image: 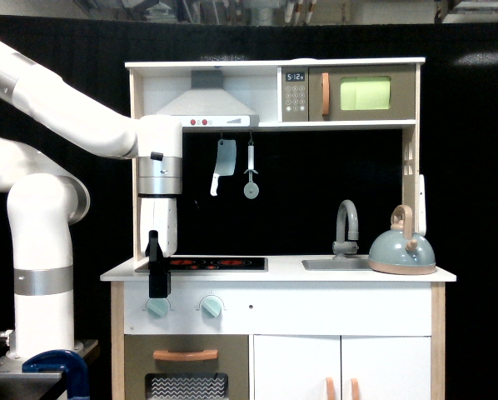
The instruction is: Place the teapot on the stove
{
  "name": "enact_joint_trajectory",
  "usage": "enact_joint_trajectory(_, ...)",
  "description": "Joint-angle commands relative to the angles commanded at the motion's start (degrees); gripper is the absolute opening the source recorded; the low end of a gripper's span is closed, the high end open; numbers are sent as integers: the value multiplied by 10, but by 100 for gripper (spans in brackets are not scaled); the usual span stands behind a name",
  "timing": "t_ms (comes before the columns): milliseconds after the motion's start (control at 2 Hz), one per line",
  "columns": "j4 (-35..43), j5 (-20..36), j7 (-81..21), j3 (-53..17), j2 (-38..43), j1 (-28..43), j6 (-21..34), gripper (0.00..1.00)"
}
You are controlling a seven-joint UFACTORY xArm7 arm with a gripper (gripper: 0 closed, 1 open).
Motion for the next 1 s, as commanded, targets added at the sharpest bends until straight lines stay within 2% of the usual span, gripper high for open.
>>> enact_joint_trajectory(500,4,-2,-10,-2,11,5,-7,0)
enact_joint_trajectory(1000,1,-8,-48,-6,-45,27,16,100)
